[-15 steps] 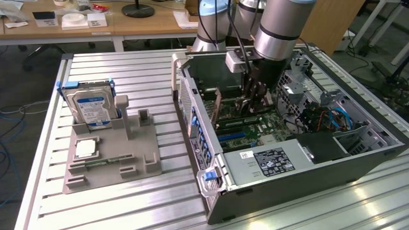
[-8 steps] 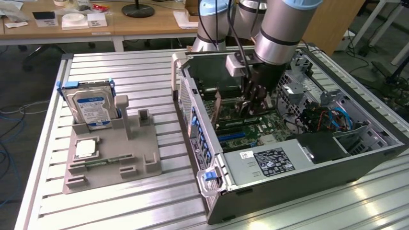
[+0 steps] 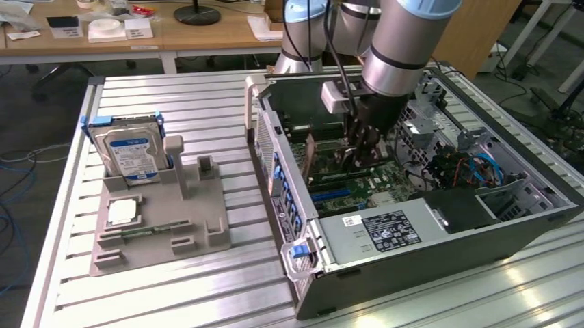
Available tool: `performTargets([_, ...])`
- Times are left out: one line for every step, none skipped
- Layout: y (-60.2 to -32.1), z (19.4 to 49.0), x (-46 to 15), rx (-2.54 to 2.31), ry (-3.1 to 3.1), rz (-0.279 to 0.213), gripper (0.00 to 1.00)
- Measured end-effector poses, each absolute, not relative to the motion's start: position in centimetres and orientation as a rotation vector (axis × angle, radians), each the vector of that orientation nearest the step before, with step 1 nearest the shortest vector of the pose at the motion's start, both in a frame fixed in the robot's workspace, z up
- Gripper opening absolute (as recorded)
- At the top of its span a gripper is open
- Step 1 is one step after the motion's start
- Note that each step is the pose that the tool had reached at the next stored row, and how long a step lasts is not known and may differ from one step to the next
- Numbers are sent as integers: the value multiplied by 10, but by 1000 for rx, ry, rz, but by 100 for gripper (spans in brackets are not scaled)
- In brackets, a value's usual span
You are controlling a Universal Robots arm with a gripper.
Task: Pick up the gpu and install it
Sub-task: 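Insert the gpu into the slot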
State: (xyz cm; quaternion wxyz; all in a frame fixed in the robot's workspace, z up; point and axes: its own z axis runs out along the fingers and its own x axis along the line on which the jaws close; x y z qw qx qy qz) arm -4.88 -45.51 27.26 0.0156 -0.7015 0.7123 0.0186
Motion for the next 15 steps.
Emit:
performTargets([-456, 272, -49, -2182, 2216, 58, 28])
performTargets([-457, 272, -49, -2182, 2216, 58, 28])
performTargets([-458, 271, -49, -2182, 2215, 59, 28])
performTargets([-458, 271, -49, -2181, 2215, 59, 28])
performTargets([-458, 270, -49, -2182, 2215, 59, 28])
performTargets([-458, 270, -50, -2182, 2215, 59, 28])
performTargets([-458, 270, -51, -2182, 2215, 59, 28])
performTargets([-458, 269, -51, -2182, 2215, 59, 28])
performTargets([-458, 268, -51, -2182, 2215, 59, 28])
performTargets([-458, 268, -51, -2182, 2215, 59, 28])
performTargets([-458, 267, -51, -2182, 2215, 59, 28])
performTargets([-458, 267, -52, -2182, 2215, 59, 28])
performTargets([-458, 266, -53, -2182, 2215, 59, 28])
performTargets([-458, 266, -54, -2182, 2215, 59, 28])
performTargets([-458, 264, -55, -2182, 2215, 59, 28])
